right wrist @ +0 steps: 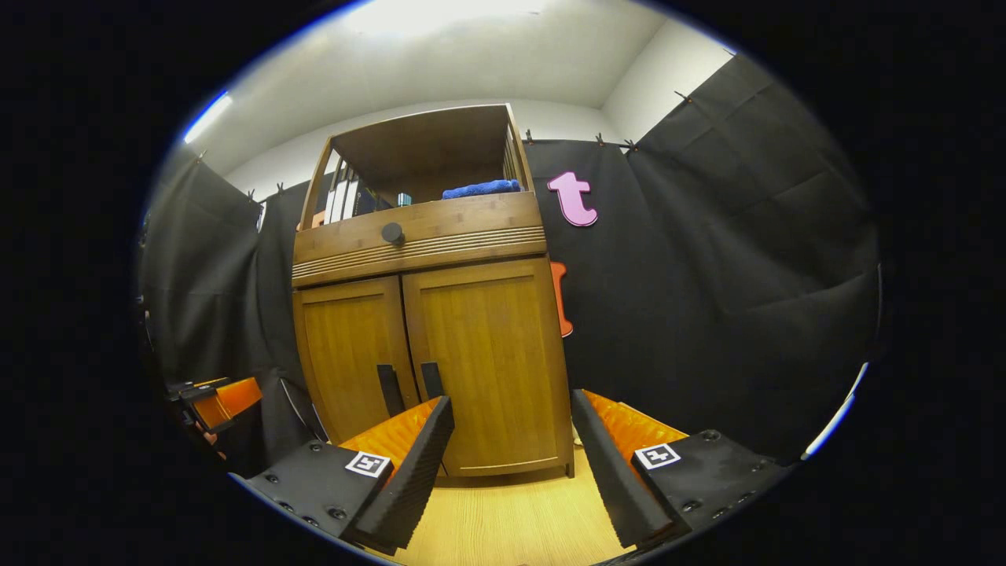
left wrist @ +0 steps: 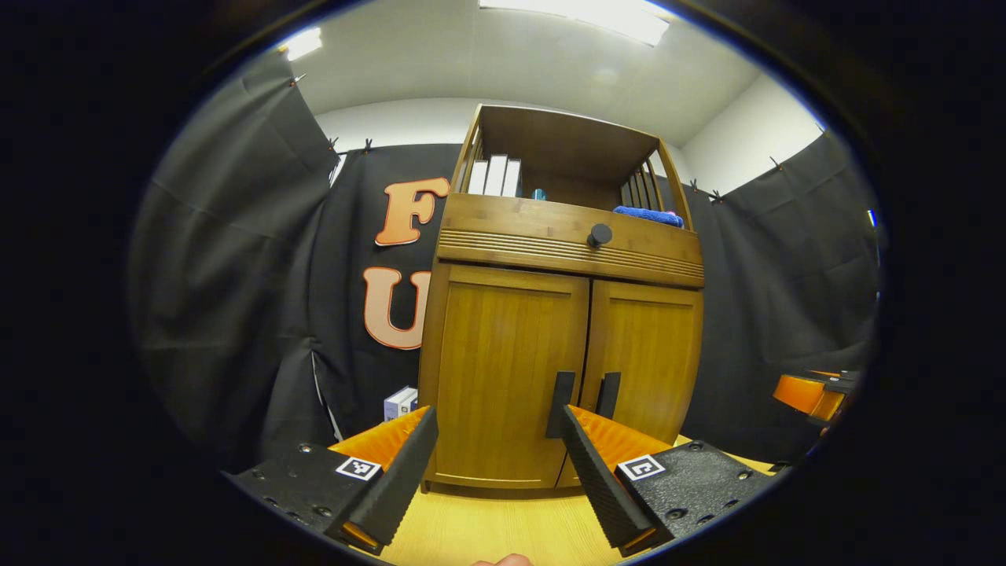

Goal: Open the right door of the double-door shoe cabinet with the right hand, and open the left door with the left hand.

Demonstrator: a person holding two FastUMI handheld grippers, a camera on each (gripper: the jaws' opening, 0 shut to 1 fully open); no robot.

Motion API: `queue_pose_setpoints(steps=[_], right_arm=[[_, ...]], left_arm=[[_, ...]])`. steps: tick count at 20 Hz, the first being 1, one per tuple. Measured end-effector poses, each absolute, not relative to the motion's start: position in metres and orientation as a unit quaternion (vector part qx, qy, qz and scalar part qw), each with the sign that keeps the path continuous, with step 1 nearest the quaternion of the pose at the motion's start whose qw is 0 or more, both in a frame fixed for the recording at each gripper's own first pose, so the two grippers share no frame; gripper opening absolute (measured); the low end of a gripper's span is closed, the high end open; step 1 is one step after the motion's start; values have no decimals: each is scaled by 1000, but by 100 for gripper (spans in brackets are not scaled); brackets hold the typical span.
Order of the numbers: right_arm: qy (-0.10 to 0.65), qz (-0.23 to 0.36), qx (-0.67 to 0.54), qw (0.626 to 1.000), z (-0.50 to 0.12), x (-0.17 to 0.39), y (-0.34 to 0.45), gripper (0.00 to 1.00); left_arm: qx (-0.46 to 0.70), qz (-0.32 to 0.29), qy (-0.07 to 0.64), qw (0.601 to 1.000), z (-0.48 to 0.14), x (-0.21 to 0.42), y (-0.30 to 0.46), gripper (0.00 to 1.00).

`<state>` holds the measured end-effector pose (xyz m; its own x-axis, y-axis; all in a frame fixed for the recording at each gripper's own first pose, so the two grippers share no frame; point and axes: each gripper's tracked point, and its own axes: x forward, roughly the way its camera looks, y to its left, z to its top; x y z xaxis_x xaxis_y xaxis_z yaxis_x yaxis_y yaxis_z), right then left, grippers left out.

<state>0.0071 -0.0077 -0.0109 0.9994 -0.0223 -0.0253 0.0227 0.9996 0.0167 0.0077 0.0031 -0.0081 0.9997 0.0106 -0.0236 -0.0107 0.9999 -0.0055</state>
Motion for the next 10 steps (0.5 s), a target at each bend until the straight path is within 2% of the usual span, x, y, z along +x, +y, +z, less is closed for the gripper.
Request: queue_pose_setpoints(steps=[1, 2, 10], right_arm=[[13, -12, 10, 1000, -12, 8, -9, 97], [13, -11, 11, 1000, -12, 10, -8, 97], [16, 13, 20, 1000, -17, 40, 8, 98]], left_arm=[[-3, 5, 11, 1000, -8, 9, 3, 95], [-2, 7, 10, 1000, -8, 10, 3, 92], [-3, 11, 8, 1000, -8, 16, 8, 95]])
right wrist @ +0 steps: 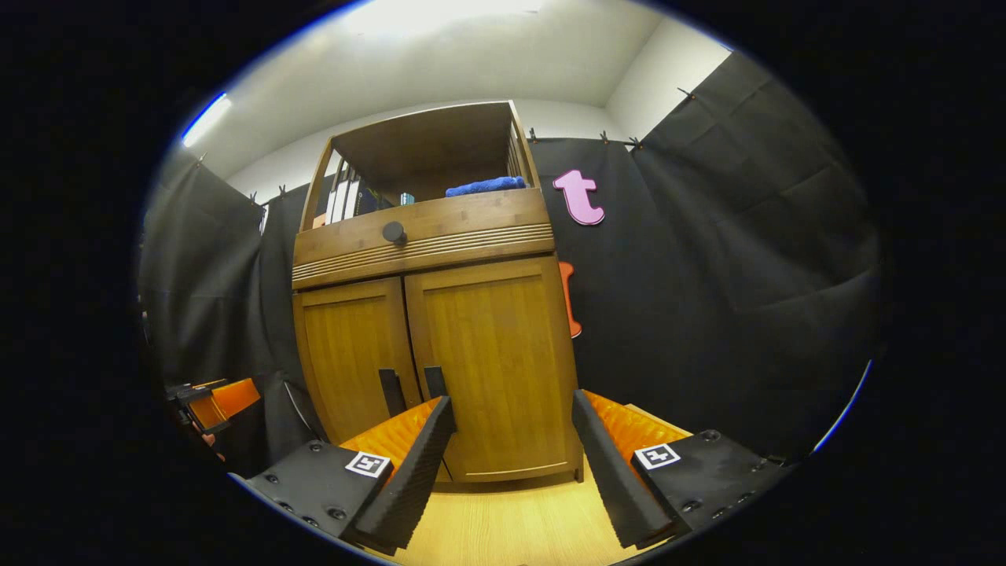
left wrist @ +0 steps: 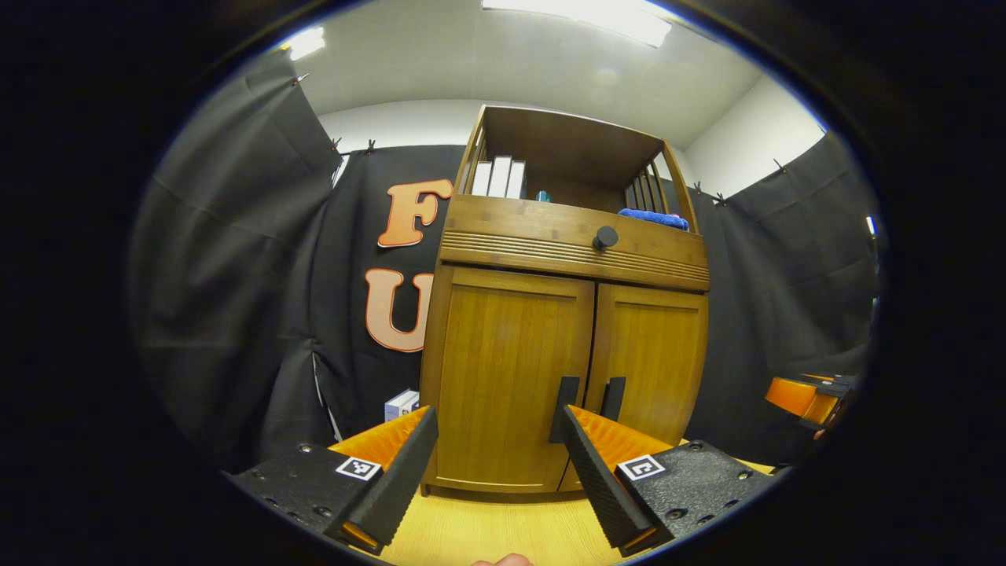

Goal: Open the right door of the double-door shoe cabinet with the right hand, and open the left door with the left hand.

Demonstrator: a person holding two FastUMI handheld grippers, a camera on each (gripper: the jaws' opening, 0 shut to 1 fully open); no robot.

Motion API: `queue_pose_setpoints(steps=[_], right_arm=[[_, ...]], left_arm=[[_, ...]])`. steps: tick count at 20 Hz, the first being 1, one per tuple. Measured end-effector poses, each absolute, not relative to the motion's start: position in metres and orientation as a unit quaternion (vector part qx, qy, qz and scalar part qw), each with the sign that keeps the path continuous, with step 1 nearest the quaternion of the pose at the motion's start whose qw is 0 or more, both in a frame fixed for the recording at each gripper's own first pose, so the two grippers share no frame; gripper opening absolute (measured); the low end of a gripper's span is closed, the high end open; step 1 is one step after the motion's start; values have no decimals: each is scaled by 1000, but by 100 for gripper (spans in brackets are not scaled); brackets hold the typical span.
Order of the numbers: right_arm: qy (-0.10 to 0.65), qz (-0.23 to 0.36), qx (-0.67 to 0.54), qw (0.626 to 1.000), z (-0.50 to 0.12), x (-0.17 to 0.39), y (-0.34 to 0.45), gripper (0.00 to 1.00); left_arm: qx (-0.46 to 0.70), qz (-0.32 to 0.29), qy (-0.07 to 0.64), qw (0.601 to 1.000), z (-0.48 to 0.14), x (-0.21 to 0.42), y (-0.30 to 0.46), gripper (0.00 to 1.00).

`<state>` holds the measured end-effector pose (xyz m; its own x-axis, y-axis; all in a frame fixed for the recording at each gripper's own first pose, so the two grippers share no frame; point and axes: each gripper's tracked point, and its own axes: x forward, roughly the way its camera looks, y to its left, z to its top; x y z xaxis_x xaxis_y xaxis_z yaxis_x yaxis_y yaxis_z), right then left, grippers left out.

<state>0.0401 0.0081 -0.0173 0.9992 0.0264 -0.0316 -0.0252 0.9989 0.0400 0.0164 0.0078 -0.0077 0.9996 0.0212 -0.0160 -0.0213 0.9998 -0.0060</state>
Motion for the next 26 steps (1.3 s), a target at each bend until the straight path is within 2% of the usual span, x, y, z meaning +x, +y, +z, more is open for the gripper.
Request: queue_pose_setpoints(steps=[7, 8, 11, 12, 18, 19, 20, 26], right_arm=[[22, 68, -8, 997, -26, 119, 56, 98], [26, 76, -11, 997, -32, 135, 63, 98], [39, 92, -11, 995, -55, 183, 85, 97], [45, 95, -10, 994, -65, 199, 90, 97], [96, 84, -15, 992, -121, 275, 109, 98], [101, 80, -15, 992, -127, 283, 111, 100], [103, 73, -16, 992, -131, 290, 110, 98], [96, 54, -36, 993, -144, 295, 104, 99]], left_arm=[[6, 20, -1, 1000, -6, 22, 13, 95], [7, 21, -2, 1000, -6, 20, 13, 92], [6, 23, -2, 1000, -7, 19, 12, 92], [6, 23, -1, 1000, -8, 19, 12, 94], [15, 38, 2, 999, -13, 21, 28, 92], [17, 43, 1, 999, -13, 23, 32, 92], [17, 47, 1, 999, -13, 25, 36, 92], [11, 59, 7, 998, -24, 35, 52, 92]])
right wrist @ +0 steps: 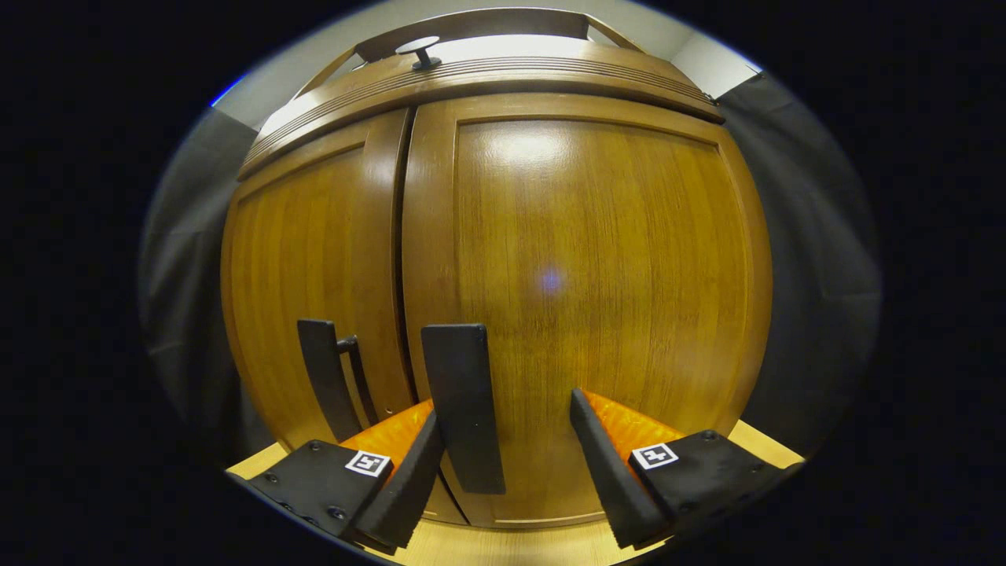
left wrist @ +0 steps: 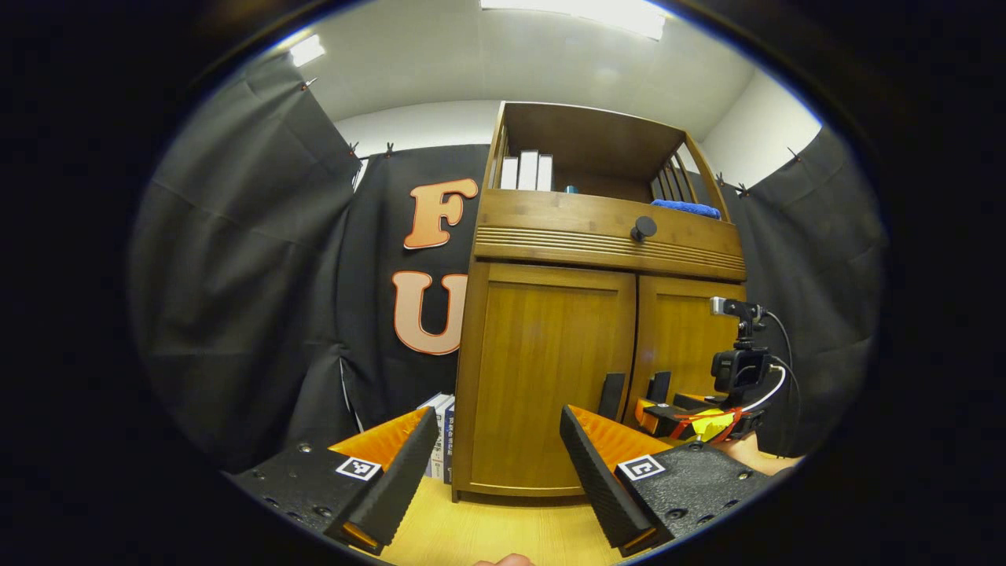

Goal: Open the right door of the double-door shoe cabinet with the right hand, and open the left door with the left hand.

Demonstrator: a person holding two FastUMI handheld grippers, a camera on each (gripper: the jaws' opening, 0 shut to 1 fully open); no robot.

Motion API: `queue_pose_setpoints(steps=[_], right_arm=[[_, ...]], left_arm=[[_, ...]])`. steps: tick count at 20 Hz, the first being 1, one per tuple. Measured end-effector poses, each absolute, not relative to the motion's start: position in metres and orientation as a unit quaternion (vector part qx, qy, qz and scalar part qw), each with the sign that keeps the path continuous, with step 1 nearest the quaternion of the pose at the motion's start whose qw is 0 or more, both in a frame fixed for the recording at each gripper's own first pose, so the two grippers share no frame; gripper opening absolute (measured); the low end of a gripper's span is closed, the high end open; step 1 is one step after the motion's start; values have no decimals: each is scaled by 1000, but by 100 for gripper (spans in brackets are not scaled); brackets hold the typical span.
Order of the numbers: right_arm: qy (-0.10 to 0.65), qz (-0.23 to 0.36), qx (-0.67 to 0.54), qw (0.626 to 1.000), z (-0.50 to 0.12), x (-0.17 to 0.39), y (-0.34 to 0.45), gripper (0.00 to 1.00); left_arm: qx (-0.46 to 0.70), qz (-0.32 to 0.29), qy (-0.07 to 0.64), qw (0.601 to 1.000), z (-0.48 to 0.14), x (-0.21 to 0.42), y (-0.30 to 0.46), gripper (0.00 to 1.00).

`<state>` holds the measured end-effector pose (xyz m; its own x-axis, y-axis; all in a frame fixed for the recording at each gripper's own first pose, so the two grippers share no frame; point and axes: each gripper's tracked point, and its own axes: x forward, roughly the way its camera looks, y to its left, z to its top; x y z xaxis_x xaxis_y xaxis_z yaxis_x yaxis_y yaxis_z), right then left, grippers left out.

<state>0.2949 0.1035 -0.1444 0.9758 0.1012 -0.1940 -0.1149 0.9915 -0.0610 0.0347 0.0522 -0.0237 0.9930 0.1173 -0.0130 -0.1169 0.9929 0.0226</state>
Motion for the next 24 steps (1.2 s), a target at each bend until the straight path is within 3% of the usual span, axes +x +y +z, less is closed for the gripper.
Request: queue_pose_setpoints(steps=[1, 2, 4, 5, 7, 12, 14, 15, 19, 20, 21, 24], right_arm=[[93, 55, -40, 993, -145, 291, 102, 100], [93, 57, -42, 993, -144, 294, 101, 84], [97, 60, -30, 993, -146, 294, 102, 90], [95, 58, -19, 994, -147, 296, 103, 81], [99, 68, -7, 993, -147, 296, 111, 79], [110, 107, -28, 988, -151, 293, 125, 31], [115, 119, -3, 986, -150, 291, 126, 27], [114, 117, -5, 987, -150, 290, 123, 30], [113, 108, -31, 987, -150, 287, 122, 30], [116, 111, -30, 987, -149, 285, 122, 35], [116, 114, -29, 986, -146, 282, 122, 31], [110, 116, -36, 987, -137, 269, 119, 35]], left_arm=[[9, 59, 8, 998, -26, 37, 52, 92], [7, 58, 11, 998, -28, 40, 53, 92], [4, 55, 16, 998, -32, 45, 53, 92], [3, 54, 16, 998, -33, 47, 52, 92], [2, 49, 15, 999, -33, 48, 51, 92], [-4, 34, 13, 999, -33, 47, 42, 94], [-12, 24, 17, 1000, -35, 45, 33, 92], [-16, 19, 19, 1000, -35, 43, 29, 92], [-16, 15, 20, 1000, -33, 33, 23, 95], [-12, 19, 22, 1000, -33, 29, 24, 95], [-9, 22, 23, 999, -34, 27, 25, 95], [-14, 22, 24, 999, -35, 20, 19, 95]])
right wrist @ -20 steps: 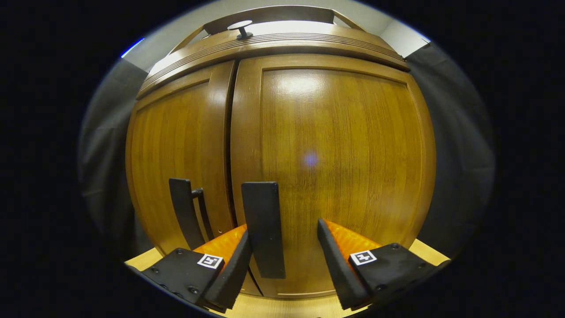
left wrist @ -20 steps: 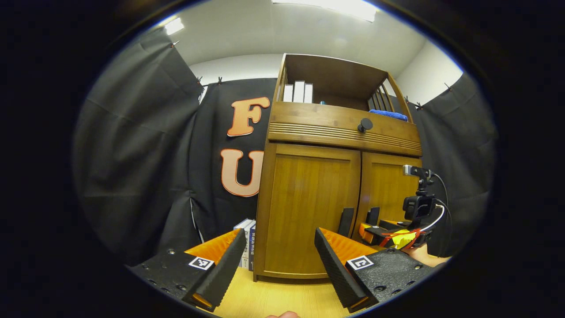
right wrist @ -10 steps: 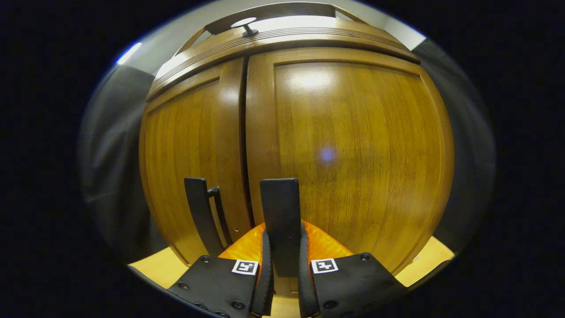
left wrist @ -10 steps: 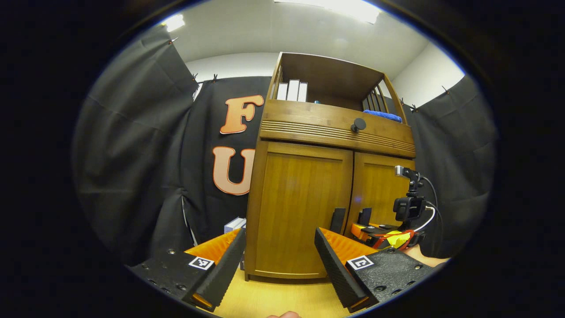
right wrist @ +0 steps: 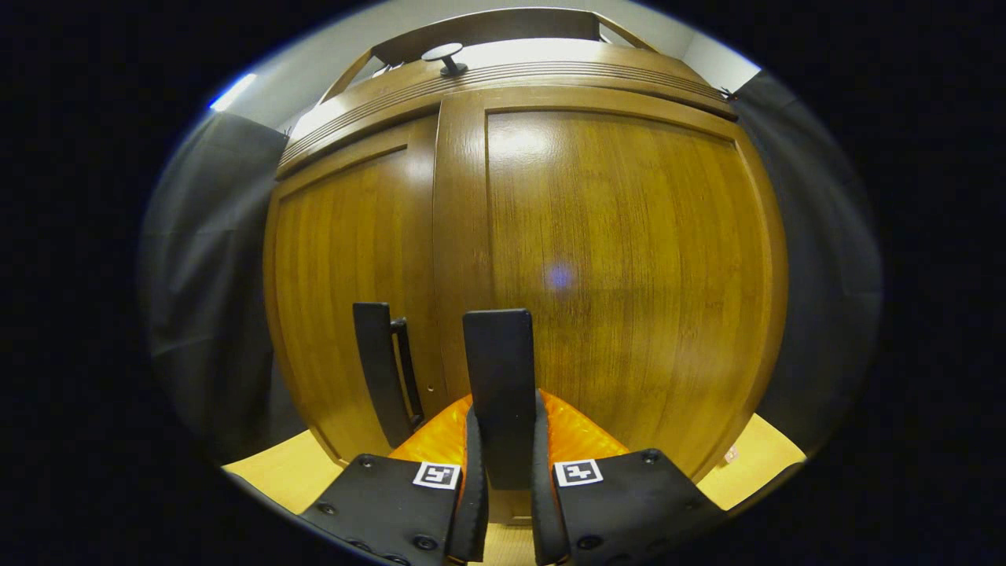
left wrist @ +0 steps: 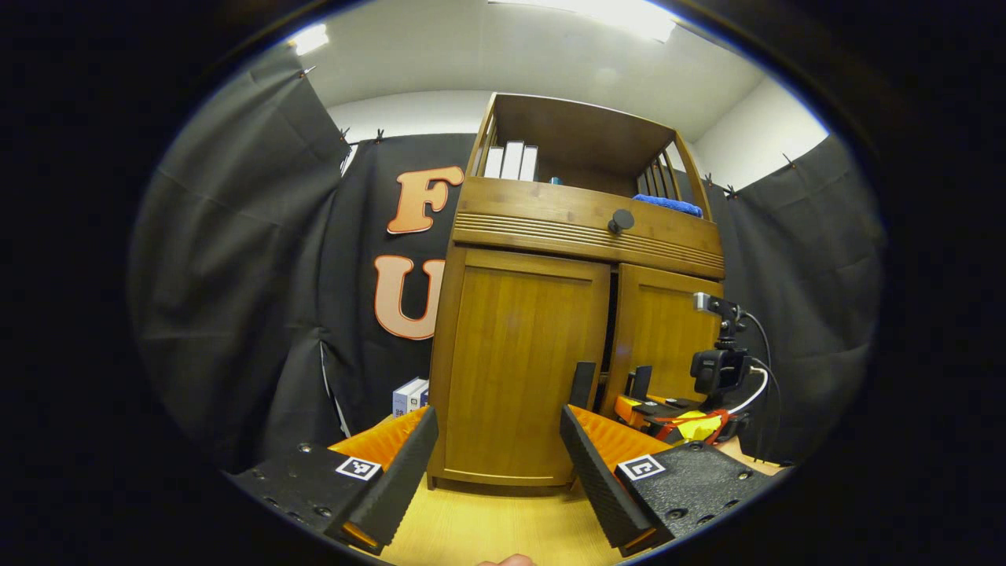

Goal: Open the right door of the double-door shoe cabinet with the right hand, and open the left door with the left hand.

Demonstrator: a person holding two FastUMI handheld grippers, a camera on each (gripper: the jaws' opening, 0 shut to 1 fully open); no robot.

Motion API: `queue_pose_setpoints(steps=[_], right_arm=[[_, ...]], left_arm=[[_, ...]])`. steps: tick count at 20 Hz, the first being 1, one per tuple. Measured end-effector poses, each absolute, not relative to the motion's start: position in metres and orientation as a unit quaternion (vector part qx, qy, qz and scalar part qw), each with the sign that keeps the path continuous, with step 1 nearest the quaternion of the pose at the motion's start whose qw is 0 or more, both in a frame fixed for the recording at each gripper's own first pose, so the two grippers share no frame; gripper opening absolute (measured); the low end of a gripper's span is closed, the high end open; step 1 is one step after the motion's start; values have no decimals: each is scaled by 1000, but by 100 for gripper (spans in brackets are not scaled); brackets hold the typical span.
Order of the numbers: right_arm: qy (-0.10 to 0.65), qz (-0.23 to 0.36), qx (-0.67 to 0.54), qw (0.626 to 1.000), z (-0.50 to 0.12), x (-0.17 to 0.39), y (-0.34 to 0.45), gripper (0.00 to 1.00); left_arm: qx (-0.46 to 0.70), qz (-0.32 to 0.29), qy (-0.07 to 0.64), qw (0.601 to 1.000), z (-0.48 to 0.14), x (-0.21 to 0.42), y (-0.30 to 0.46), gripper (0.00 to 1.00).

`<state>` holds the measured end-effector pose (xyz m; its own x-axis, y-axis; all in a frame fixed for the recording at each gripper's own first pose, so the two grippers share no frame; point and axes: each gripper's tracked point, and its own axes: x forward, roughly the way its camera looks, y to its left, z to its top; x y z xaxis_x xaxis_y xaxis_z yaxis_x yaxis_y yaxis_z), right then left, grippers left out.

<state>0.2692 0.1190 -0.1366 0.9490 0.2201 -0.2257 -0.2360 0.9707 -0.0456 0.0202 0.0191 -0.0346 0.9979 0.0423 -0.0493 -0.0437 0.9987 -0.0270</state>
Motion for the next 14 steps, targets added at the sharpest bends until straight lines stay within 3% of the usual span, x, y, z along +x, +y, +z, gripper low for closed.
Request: queue_pose_setpoints(steps=[4, 7, 14], right_arm=[[109, 122, -38, 986, -125, 238, 104, 27], [117, 130, -32, 984, -119, 215, 91, 35], [118, 98, -36, 988, -103, 175, 51, 30]], left_arm=[[-9, 16, 23, 1000, -33, 15, 11, 95], [-5, 5, 22, 1000, -33, 16, 2, 94], [-15, -42, 31, 999, -39, 24, -31, 92]])
